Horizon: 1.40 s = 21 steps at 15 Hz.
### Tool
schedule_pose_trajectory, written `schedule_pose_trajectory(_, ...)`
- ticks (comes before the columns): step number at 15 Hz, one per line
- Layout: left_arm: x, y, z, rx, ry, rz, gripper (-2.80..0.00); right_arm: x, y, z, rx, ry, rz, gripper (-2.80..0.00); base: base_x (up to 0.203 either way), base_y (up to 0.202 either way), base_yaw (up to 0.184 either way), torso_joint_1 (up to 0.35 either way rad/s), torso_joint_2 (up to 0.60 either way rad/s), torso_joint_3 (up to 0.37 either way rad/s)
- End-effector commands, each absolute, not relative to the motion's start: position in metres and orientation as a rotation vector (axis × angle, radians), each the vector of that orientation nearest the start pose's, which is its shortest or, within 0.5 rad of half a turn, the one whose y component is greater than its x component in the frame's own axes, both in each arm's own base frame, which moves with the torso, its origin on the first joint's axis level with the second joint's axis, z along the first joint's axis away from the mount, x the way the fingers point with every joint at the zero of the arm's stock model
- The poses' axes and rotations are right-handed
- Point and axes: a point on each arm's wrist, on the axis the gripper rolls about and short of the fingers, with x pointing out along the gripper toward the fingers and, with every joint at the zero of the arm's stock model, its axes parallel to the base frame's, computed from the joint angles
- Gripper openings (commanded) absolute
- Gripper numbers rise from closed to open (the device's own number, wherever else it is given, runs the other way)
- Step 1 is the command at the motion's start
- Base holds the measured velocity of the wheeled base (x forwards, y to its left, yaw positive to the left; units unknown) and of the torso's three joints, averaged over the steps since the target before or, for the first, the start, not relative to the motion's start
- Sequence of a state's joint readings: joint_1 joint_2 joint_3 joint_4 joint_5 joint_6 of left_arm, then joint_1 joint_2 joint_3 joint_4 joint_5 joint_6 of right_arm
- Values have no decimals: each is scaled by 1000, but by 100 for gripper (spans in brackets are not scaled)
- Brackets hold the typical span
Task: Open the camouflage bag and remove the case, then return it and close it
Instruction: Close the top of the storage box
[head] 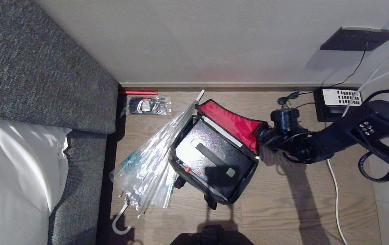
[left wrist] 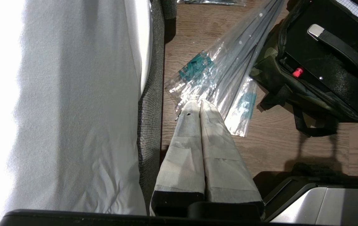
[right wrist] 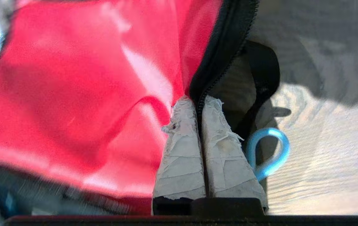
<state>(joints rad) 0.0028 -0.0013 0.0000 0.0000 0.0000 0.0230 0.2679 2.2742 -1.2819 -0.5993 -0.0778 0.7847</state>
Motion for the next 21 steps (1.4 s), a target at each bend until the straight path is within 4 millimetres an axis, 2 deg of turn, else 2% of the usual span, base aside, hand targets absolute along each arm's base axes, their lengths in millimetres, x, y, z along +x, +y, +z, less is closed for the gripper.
schedule_pose_trajectory(1,-23,0,75,23,-1,3,-280,416,114,104,680,396,86,-280,0,0,0,0,0,0)
schedule_pose_trajectory(4,-23,0,75,23,-1,3,-280,392,113,128,625,294,266,-280,0,0,0,0,0,0)
schedule_pose_trajectory(5,-23,0,75,23,-1,3,-280,382,113,128,603,293,319,-280,0,0,0,0,0,0)
schedule_pose_trajectory(10,-23,0,75,23,-1,3,-280,305,103,121,516,373,685,-280,0,0,0,0,0,0)
schedule_pose_trajectory(12,-23,0,75,23,-1,3,-280,282,100,119,491,407,795,-280,0,0,0,0,0,0)
schedule_pose_trajectory(17,-23,0,75,23,-1,3,-280,258,99,109,412,443,868,-280,0,0,0,0,0,0)
schedule_pose_trajectory(18,-23,0,75,23,-1,3,-280,252,97,106,412,458,895,0,0,0,0,0,0,0)
schedule_pose_trajectory(19,-23,0,75,23,-1,3,-280,247,96,106,407,449,956,0,0,0,0,0,0,0)
schedule_pose_trajectory(21,-23,0,75,23,-1,3,-280,235,94,93,402,503,1010,0,0,0,0,0,0,0)
